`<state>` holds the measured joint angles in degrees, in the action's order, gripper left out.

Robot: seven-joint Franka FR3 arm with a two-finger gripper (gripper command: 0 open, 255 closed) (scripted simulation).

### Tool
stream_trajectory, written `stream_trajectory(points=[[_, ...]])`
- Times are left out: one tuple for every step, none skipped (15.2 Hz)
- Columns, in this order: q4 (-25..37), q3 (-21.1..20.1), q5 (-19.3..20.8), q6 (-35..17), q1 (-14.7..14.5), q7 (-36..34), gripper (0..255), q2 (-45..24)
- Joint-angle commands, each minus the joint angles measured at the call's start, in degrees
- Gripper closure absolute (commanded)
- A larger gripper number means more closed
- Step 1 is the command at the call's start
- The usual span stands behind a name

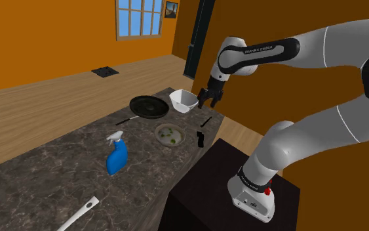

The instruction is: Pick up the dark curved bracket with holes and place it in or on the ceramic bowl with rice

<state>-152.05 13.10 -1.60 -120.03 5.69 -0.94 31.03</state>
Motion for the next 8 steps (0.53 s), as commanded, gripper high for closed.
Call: stream_trajectory(points=[[-1.3,1.2,0.0,-3.7,0.4,1.0,0,-3.2],[-1.7,1.8,0.0,-5.5,0.5,1.5,0,-5.0],[-2.0,2.5,-0.2,-7.3,0.6,2.1,0,-6.9],[-2.3,3.1,-0.4,-9.2,0.7,2.7,0,-8.8],[-2.5,3.8,-0.8,-11.0,0.7,3.4,0,-10.8],[-2.6,4.4,-1.2,-12.8,0.7,4.2,0,-13.0],[-2.6,5.1,-1.7,-14.5,0.7,5.0,0,-15.1],[-2.6,5.7,-2.5,-16.3,0.6,5.9,0,-17.4]])
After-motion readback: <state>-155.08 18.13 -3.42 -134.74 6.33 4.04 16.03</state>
